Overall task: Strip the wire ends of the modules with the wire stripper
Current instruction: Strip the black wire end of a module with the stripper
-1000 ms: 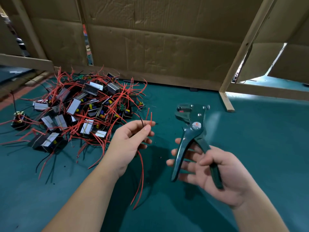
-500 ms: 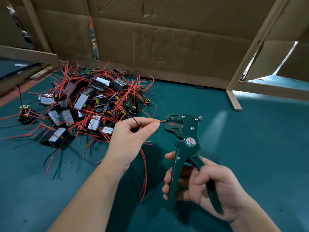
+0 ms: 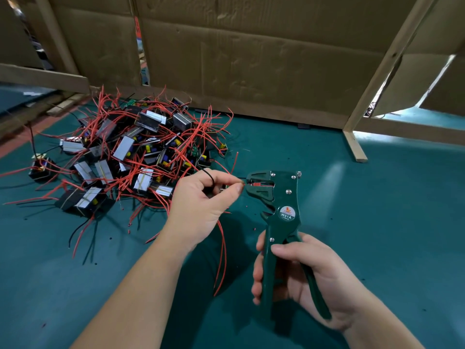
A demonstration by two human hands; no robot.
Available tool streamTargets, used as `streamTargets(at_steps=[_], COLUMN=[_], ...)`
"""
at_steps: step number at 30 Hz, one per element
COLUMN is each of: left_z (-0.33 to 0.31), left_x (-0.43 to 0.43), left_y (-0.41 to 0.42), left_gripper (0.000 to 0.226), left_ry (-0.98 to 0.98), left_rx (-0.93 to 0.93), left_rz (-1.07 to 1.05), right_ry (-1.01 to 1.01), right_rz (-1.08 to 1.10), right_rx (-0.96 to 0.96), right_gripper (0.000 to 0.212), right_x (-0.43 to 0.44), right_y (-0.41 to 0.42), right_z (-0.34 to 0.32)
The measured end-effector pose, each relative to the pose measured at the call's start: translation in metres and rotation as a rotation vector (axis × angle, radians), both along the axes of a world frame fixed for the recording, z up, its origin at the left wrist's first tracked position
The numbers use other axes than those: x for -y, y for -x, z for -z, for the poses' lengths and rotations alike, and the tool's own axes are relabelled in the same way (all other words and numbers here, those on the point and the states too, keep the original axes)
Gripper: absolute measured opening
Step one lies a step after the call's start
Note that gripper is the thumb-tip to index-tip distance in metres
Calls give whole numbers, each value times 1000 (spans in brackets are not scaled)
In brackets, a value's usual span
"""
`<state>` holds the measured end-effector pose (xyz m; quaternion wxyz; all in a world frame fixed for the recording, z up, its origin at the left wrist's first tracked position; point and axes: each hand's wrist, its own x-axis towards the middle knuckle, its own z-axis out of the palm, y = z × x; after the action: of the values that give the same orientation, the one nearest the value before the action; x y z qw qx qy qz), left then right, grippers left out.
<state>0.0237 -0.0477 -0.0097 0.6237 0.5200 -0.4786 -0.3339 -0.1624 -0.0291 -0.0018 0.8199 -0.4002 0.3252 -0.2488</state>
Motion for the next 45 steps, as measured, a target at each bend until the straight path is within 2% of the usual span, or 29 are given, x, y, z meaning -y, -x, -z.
streamTargets(at_steps=[4, 6, 8, 10, 14, 17, 20, 24, 33, 39, 45], left_z=[-1, -6, -9, -5, 0, 2, 6, 10, 8, 10, 10], left_x=[-2, -1, -2, -3, -3, 1, 2, 3, 2, 1, 1], left_y=[-2, -2, -1, 0, -1, -4, -5, -6, -2, 1, 2], left_gripper=[16, 6, 25, 37, 33, 22, 18, 18, 16, 15, 19], left_ry=[14, -28, -91, -69, -28, -1, 4, -5, 59, 100, 107], left_rx=[36, -142, -303, -191, 106, 184, 260, 278, 245, 345, 368], left_rz=[26, 132, 270, 292, 125, -9, -108, -172, -218, -240, -237], right_ry=[-7, -18, -32, -60, -77, -28, -53, -84, -152, -161, -128], right_rz=[41, 124, 189, 192, 224, 201, 27, -111, -65, -121, -68], right_rx=[-71, -94, -101, -64, 60, 69, 100, 147, 95, 147, 48], right_gripper=[23, 27, 34, 35, 44, 47, 39, 40, 46, 38, 30], right_x=[-2, -3, 0, 5, 14, 16, 13, 8, 6, 3, 0], right_y=[-4, -7, -7, -5, 2, 9, 14, 10, 2, 1, -1], right_z=[-3, -3, -1, -1, 2, 3, 1, 0, 0, -3, -6])
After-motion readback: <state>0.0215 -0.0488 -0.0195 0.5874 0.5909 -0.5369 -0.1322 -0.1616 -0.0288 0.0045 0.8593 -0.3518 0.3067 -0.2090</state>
